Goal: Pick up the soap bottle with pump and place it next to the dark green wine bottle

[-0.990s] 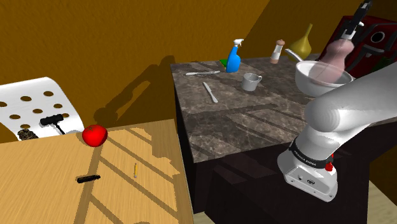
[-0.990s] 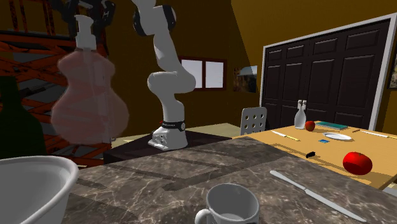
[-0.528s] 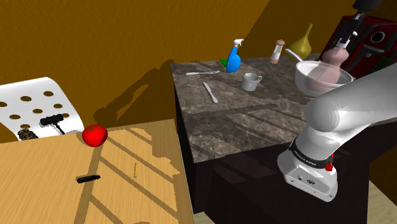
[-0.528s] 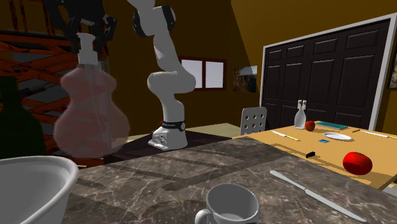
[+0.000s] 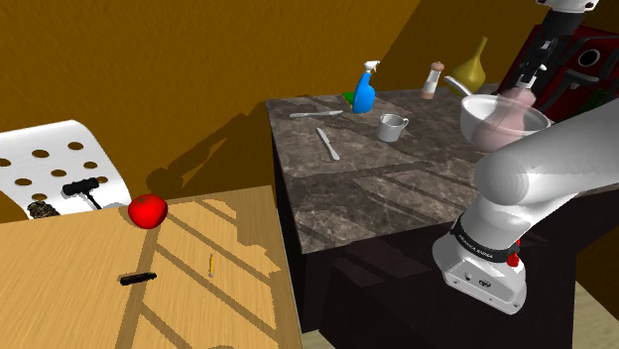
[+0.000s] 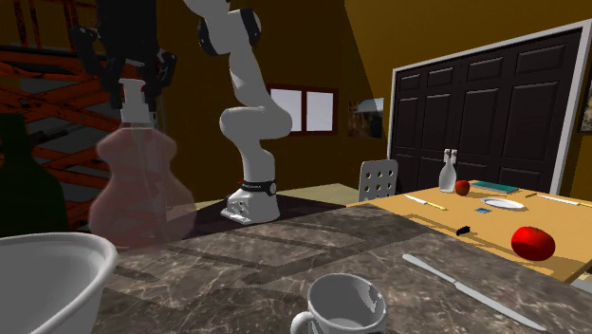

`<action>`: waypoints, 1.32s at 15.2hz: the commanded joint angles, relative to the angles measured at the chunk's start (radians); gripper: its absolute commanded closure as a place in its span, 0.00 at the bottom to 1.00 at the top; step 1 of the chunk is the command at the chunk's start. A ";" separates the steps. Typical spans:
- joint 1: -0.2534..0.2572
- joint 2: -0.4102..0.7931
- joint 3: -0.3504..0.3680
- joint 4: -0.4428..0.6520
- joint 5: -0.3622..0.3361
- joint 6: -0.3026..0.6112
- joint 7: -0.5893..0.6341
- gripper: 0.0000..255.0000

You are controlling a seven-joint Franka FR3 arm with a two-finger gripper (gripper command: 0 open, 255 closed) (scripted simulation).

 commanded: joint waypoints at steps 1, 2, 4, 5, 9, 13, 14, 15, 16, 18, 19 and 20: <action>-0.001 0.003 -0.008 -0.025 -0.005 0.030 0.002 1.00; -0.002 0.005 -0.012 -0.037 -0.007 0.043 0.003 1.00; -0.003 0.009 -0.021 -0.060 -0.011 0.071 0.004 1.00; -0.003 0.011 -0.025 -0.072 -0.012 0.084 0.005 1.00; -0.003 0.024 -0.043 -0.115 -0.019 0.140 0.006 1.00; -0.002 0.036 -0.058 -0.144 -0.023 0.182 0.007 1.00; -0.002 0.036 -0.058 -0.144 -0.023 0.182 0.007 1.00; -0.002 0.036 -0.058 -0.144 -0.023 0.182 0.007 1.00; -0.002 0.036 -0.058 -0.144 -0.023 0.182 0.007 1.00; -0.002 0.036 -0.058 -0.144 -0.023 0.182 0.007 1.00; -0.002 0.036 -0.058 -0.144 -0.023 0.182 0.007 1.00; -0.002 0.036 -0.058 -0.144 -0.023 0.182 0.007 1.00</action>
